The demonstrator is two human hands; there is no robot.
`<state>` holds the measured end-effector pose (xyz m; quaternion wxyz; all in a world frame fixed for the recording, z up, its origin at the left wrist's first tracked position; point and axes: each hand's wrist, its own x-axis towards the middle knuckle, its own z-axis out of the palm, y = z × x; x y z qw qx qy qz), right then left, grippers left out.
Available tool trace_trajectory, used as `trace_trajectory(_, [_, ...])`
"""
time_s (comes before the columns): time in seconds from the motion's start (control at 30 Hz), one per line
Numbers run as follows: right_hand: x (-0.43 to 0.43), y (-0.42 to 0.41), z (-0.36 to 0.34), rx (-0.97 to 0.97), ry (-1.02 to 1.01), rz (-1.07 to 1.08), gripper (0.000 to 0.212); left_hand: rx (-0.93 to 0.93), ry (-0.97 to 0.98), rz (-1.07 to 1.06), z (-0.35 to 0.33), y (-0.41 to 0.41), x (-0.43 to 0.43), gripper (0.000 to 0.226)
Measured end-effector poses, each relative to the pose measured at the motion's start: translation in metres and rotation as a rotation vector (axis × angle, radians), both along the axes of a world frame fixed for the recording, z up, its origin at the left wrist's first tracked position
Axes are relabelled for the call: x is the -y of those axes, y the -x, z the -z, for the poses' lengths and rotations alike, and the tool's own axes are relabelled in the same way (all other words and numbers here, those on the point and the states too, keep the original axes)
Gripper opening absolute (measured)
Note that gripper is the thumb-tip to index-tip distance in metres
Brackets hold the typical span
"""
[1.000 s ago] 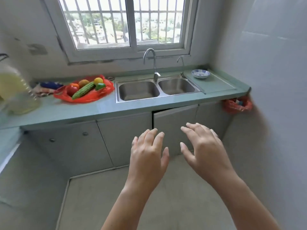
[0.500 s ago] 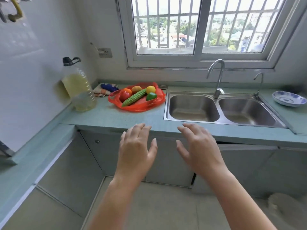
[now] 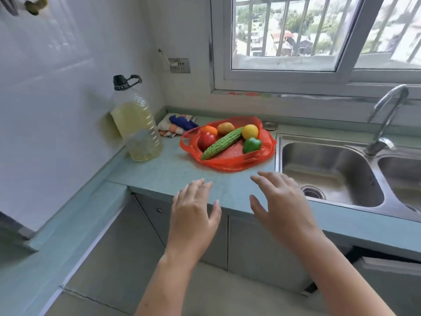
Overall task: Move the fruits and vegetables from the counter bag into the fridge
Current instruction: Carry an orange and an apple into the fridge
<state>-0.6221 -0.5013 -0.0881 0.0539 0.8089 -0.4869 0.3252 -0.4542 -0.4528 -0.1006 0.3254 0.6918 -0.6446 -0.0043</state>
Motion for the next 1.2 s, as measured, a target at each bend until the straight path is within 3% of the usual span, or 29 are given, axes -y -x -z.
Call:
trace_trajectory(0.37, [0.142, -0.084, -0.003, 0.0, -0.041, 0.078, 0.034, -0.016, 0.014, 0.091, -0.002, -0.095, 0.163, 0.039])
trace_trajectory(0.63, [0.227, -0.07, 0.018, 0.028, -0.094, 0.173, 0.036, -0.044, -0.087, 0.221, 0.026, -0.076, 0.259, 0.044])
trace_trajectory(0.83, [0.304, -0.051, 0.028, 0.023, -0.113, 0.173, 0.037, -0.031, -0.104, 0.19, 0.038, -0.061, 0.332, 0.05])
trace_trajectory(1.2, [0.398, -0.065, 0.067, -0.043, -0.289, 0.112, 0.037, -0.065, -0.207, 0.09, 0.068, -0.089, 0.409, 0.039])
